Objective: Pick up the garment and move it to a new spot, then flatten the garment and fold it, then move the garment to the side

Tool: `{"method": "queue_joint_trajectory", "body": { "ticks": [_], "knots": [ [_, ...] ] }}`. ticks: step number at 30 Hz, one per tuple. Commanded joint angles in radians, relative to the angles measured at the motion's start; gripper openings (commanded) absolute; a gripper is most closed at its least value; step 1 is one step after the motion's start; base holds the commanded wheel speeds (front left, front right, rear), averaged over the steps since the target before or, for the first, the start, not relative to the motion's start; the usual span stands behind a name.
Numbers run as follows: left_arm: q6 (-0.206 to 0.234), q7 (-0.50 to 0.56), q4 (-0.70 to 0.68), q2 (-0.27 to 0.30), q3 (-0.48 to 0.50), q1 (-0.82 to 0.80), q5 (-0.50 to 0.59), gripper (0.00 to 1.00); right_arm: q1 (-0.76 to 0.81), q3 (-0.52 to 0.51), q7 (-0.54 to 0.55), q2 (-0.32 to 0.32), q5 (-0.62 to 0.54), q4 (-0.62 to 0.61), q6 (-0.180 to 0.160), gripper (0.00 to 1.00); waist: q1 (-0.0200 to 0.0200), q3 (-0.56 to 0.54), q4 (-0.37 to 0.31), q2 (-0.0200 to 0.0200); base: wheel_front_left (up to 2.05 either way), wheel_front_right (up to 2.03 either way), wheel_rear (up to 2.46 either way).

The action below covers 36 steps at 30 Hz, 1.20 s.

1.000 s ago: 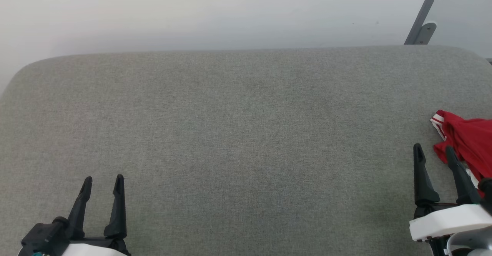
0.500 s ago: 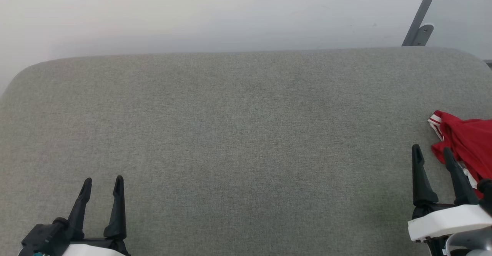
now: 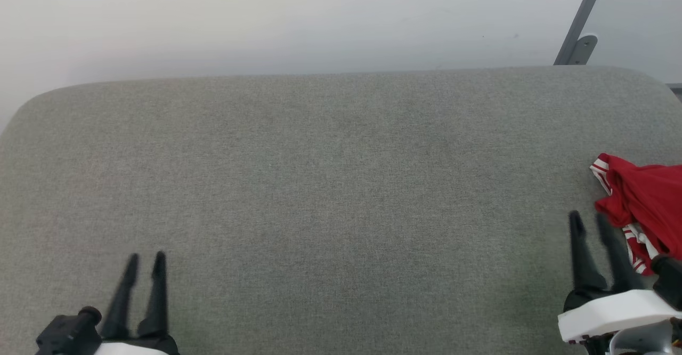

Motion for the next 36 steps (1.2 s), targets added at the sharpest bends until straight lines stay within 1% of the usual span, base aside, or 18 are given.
{"method": "queue_joint_trajectory", "body": {
  "ticks": [1, 7, 8, 15, 26, 27, 36],
  "knots": [
    [0.000, 0.001, -0.002, 0.000, 0.000, -0.001, -0.008, 0.00, -0.004, -0.001, 0.002, 0.000, 0.008, 0.000, 0.000, 0.00, 0.0000, 0.000, 0.000, -0.0001, 0.00, 0.00, 0.00],
    [0.001, 0.029, 0.009, -0.008, 0.003, -0.018, -0.122, 0.00, -0.019, -0.002, 0.022, 0.000, 0.120, 0.022, 0.000, 0.00, 0.0000, -0.002, -0.002, -0.0001, 0.00, 0.00, 0.00],
    [0.001, 0.039, 0.014, -0.010, 0.004, -0.025, -0.157, 0.00, -0.022, -0.001, 0.027, 0.000, 0.154, 0.027, 0.000, 0.00, 0.0000, -0.003, -0.002, -0.0001, 0.00, 0.00, 0.00],
    [0.001, 0.068, 0.033, -0.019, 0.008, -0.046, -0.272, 0.00, -0.033, 0.002, 0.043, 0.001, 0.268, 0.045, 0.000, 0.00, 0.0000, -0.005, -0.003, -0.0001, 0.00, 0.00, 0.00],
    [0.000, 0.111, 0.056, -0.032, 0.014, -0.076, -0.433, 0.00, -0.051, 0.006, 0.067, 0.002, 0.430, 0.073, 0.000, 0.00, 0.0000, -0.008, -0.006, -0.0001, 0.00, 0.00, 0.00],
    [0.000, 0.111, 0.056, -0.032, 0.014, -0.076, -0.433, 0.00, -0.051, 0.006, 0.067, 0.002, 0.430, 0.073, 0.000, 0.00, 0.0000, -0.008, -0.006, -0.0001, 0.00, 0.00, 0.00],
    [0.000, 0.143, 0.070, -0.042, 0.019, -0.096, -0.549, 0.00, -0.063, 0.008, 0.085, 0.003, 0.548, 0.095, 0.000, 0.00, 0.0000, -0.010, -0.008, -0.0001, 0.00, 0.00, 0.00]
  ]
}}
